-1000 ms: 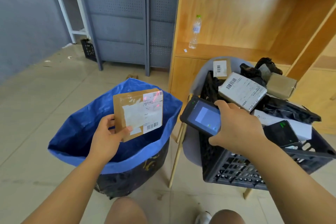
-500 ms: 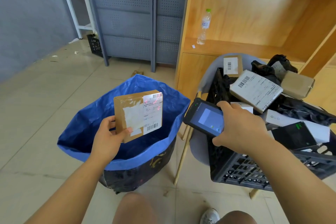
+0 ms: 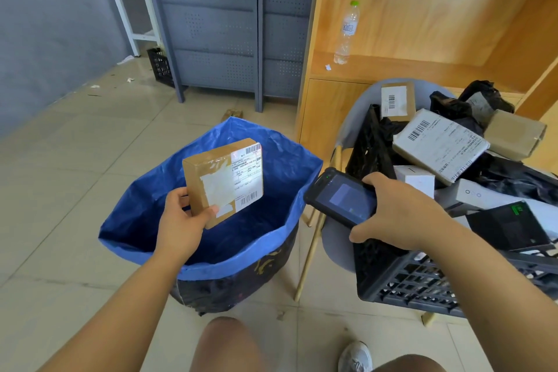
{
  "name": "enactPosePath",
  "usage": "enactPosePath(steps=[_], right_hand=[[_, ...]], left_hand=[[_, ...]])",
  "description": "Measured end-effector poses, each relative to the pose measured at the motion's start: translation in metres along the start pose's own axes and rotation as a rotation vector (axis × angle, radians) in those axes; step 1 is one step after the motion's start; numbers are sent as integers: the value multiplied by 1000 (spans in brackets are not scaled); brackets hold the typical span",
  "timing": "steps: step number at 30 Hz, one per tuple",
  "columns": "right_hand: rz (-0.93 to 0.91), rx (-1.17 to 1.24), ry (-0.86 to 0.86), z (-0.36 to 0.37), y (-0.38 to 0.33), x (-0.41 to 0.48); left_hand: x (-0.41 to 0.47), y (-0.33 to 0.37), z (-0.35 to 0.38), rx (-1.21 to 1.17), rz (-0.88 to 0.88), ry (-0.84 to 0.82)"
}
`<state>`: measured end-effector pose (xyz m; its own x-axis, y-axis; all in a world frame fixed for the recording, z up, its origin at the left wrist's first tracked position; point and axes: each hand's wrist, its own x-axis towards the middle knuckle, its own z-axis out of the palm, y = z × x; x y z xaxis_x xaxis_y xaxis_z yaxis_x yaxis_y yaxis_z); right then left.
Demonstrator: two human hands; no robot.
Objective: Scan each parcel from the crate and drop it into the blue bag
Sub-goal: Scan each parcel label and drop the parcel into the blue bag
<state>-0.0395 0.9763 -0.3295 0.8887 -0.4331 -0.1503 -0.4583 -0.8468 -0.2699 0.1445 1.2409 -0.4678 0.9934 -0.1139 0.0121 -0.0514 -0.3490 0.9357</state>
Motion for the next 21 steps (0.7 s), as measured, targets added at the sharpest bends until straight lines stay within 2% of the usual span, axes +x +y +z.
enactPosePath(steps=[8,21], right_hand=[[-10,93,-30,1,2,5],[-23,-63,-198,13,0,12]], left_hand=[[4,-3,1,45,-14,12],[8,1,2,30,-34,50]])
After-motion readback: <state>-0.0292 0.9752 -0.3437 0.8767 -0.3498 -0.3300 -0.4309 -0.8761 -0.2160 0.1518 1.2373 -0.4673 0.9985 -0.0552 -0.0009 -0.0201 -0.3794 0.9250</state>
